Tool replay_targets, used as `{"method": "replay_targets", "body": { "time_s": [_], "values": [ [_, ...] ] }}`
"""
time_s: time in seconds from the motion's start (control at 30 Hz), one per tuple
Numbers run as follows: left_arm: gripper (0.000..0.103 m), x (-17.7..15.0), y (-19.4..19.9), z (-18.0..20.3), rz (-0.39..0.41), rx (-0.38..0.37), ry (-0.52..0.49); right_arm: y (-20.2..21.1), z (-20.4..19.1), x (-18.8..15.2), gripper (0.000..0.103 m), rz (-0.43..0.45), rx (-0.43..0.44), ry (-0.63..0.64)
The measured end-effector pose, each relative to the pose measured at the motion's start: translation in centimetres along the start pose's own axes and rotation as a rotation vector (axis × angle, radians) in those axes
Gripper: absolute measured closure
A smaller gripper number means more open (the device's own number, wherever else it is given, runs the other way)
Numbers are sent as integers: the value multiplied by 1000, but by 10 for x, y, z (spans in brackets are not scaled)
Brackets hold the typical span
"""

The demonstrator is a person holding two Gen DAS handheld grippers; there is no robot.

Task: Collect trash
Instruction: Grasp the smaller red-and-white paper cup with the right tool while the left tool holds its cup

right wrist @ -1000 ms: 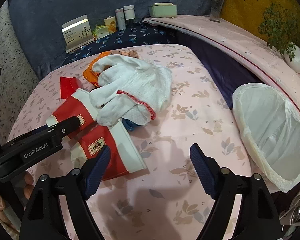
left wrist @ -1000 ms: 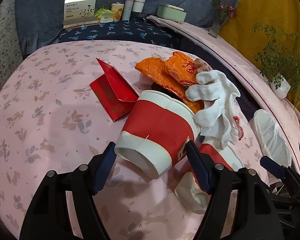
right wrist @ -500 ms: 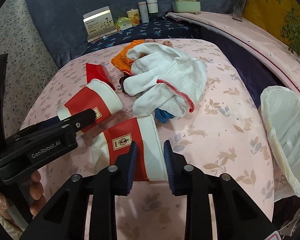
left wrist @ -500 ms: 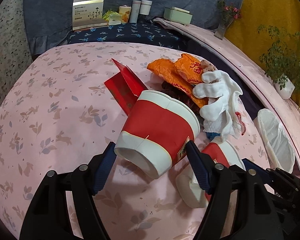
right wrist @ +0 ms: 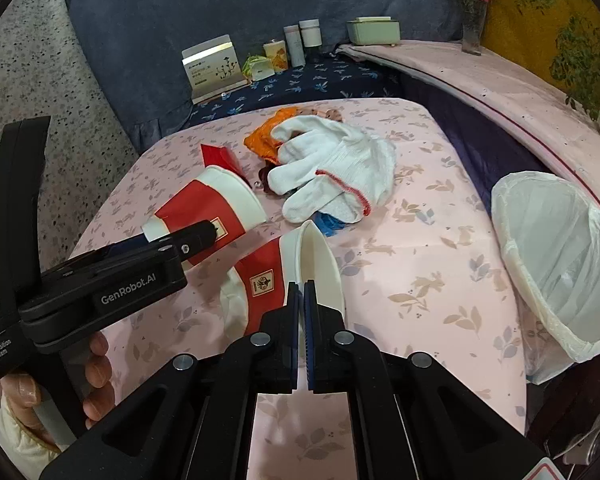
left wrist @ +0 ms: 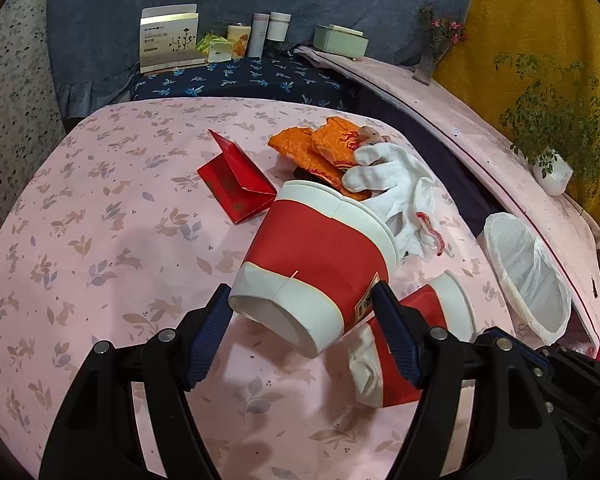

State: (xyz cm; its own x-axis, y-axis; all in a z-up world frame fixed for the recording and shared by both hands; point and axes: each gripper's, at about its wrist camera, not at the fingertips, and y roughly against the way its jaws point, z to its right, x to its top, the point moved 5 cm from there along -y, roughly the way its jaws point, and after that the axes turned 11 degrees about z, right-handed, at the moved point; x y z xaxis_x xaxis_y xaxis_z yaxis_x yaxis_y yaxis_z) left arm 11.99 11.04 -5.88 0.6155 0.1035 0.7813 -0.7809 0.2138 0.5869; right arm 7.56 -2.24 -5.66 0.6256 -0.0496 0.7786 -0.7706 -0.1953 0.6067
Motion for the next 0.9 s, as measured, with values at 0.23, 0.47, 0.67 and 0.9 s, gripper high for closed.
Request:
{"method": "replay_targets", "body": {
  "time_s": [0.23,0.47,0.67,0.9],
  "values": [
    [35,8,15,33,27,-36,-43,28,33,17,102,77,-69,-41],
    [35,12,18,76,39,-76,-111,44,67,26,102,112,-116,-64],
    [35,2,13,87,19,-75,-126,34,89,1,88,44,-106,-126],
    [35,-15,4,85,-23,-56,-116,40,93,-14,85,29,-73,-166]
  ]
}}
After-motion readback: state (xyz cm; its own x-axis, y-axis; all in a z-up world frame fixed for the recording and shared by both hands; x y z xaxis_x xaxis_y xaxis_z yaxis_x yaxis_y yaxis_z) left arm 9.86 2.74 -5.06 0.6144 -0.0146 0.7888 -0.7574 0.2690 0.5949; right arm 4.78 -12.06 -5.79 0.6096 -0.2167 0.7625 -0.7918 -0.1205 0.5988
